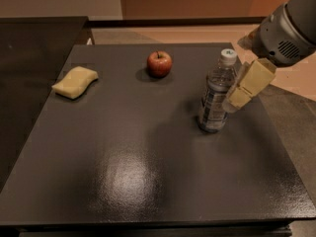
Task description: Pick blue plastic bottle
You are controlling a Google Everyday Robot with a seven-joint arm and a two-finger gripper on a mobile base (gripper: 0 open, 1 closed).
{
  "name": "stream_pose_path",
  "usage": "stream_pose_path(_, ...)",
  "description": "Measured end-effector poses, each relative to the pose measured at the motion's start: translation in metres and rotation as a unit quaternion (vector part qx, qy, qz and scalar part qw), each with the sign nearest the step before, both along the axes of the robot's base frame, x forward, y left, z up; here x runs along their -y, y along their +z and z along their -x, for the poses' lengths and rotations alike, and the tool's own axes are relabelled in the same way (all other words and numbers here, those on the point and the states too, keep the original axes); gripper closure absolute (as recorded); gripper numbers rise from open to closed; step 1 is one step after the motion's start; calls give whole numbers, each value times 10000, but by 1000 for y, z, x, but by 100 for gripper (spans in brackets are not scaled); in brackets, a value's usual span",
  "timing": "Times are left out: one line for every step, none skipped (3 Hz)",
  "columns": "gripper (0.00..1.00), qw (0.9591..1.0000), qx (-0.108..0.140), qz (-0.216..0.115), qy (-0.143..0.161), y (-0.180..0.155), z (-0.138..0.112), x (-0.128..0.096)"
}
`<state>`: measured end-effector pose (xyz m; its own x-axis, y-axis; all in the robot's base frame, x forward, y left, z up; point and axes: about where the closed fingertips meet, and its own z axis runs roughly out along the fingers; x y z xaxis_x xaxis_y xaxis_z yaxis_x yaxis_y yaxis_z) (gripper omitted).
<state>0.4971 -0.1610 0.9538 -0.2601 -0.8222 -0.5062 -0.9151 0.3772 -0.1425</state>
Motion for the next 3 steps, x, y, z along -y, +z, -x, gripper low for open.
stream_pose_path(0,9996,-75,-251,104,-5,-2,-10)
stream_pose_path(0,9988,-161,-405,206,-11,0,-17)
stream_pose_path(18,9982,-214,-504,241,-16,1,-21)
